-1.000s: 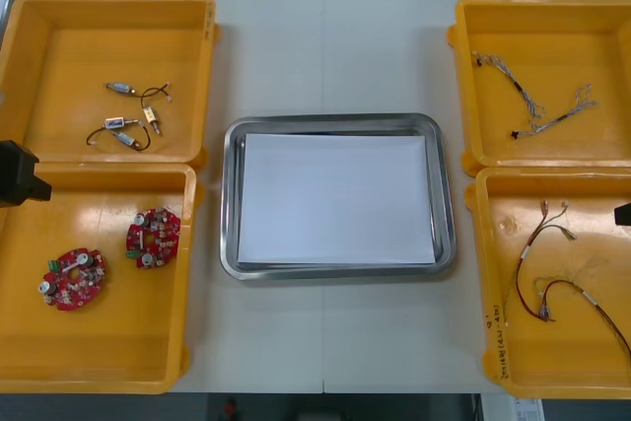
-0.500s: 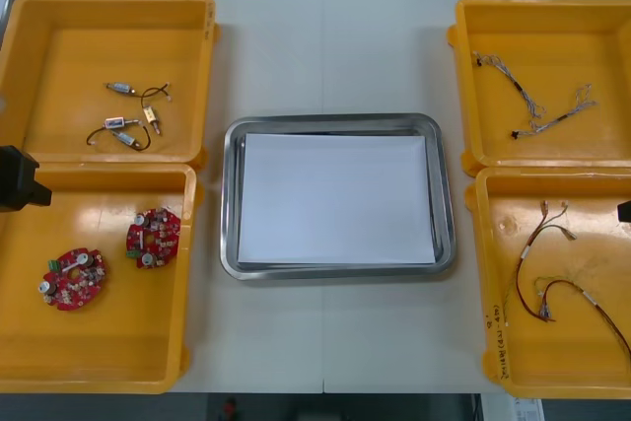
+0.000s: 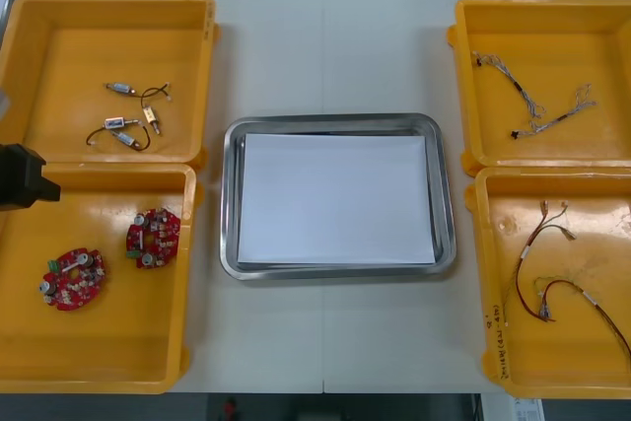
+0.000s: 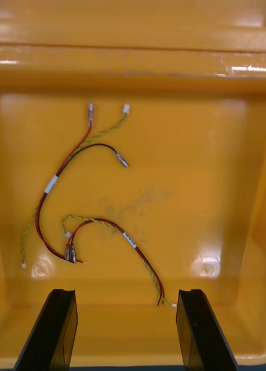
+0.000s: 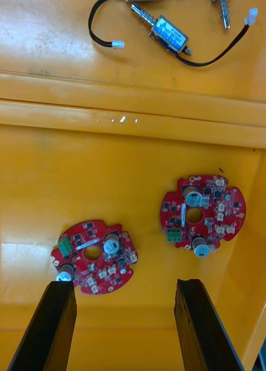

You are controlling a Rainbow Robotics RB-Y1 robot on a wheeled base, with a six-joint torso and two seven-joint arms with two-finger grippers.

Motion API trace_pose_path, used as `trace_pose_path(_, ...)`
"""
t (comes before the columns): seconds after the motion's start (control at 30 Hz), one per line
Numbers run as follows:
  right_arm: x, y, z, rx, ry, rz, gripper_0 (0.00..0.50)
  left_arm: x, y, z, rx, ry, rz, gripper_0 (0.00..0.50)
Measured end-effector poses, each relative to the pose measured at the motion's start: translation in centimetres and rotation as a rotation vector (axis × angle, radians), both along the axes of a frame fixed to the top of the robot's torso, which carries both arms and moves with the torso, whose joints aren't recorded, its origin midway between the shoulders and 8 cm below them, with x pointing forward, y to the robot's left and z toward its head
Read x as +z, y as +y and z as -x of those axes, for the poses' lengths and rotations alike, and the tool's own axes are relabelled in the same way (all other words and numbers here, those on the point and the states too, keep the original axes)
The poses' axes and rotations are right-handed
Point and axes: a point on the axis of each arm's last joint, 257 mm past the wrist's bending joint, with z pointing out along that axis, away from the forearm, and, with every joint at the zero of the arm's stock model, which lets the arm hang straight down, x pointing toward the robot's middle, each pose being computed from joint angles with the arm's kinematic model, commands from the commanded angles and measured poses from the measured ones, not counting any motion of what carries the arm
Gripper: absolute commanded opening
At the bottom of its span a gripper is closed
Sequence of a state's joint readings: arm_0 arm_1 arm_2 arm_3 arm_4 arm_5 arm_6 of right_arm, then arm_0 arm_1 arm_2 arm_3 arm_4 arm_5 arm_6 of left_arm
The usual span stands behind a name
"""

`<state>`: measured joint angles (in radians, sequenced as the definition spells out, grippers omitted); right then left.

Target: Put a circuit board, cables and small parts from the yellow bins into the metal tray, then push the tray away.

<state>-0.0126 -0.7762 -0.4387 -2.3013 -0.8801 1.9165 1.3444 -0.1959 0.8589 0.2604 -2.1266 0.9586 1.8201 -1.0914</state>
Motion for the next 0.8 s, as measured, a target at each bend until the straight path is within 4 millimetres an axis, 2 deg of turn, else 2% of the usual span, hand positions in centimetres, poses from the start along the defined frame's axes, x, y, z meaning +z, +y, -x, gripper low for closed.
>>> trace_pose_path(0.2, -0.5, -0.9, 0.9, -0.007, 0.015, 0.004, 0.5, -1.2, -0.4, -0.2, -0.004, -0.012, 0.016, 0.5)
trace_pose_path(0.57, -1.2, -1.6, 0.4, 0.042, -0.06, 0.011, 0.5, -3.9, -1.4, 0.4, -0.031, 0.024, -0.001, 0.5)
trace_pose_path(0.8, -2.5, -2.0, 1.0, 0.059, -0.07, 0.02, 0.5, -5.8, -1.1, 0.9, -0.023, 0.049, -0.008, 0.5)
